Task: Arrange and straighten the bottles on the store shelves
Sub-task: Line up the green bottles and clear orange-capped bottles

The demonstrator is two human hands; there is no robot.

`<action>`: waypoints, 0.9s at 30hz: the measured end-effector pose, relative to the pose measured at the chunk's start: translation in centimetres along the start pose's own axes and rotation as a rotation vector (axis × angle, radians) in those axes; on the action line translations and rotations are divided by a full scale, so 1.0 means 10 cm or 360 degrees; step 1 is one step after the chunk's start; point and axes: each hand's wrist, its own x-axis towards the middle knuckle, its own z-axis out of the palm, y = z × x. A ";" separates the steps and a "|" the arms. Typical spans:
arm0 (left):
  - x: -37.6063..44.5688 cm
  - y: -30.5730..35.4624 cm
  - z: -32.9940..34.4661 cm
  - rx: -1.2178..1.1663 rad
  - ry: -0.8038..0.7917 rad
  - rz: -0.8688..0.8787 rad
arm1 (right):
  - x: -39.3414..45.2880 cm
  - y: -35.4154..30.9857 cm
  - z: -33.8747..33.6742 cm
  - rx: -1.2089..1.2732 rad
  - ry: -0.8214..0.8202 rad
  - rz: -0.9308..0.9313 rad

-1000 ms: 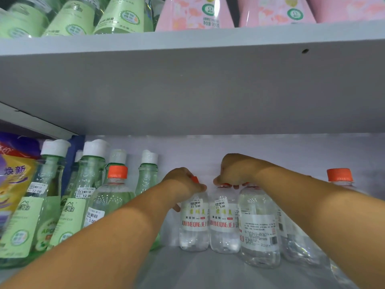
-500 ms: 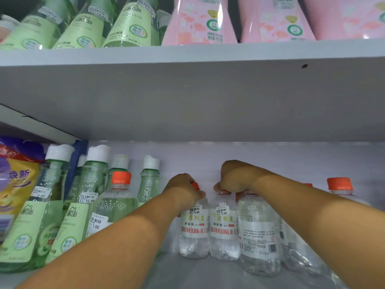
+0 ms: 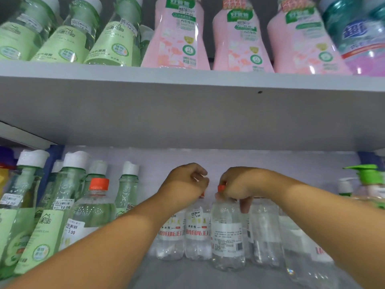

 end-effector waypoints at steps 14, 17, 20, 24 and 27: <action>-0.20 0.01 -0.25 0.0157 -0.0605 -0.0295 | 0.29 0.23 -0.09 -0.0171 0.0441 0.0109; -0.21 -0.03 -0.28 0.0141 -0.0593 -0.0301 | 0.47 0.23 0.12 -0.0281 0.0358 0.0207; -0.20 -0.04 -0.28 0.0121 -0.0609 -0.0315 | 0.65 0.26 0.20 -0.0223 0.0337 0.0215; -0.20 -0.03 -0.29 0.0126 -0.0638 -0.0313 | 0.71 0.26 0.20 -0.0110 0.0299 0.0155; -0.21 -0.03 -0.30 0.0116 -0.0677 -0.0322 | 0.69 0.19 0.18 -0.0007 0.0159 0.0032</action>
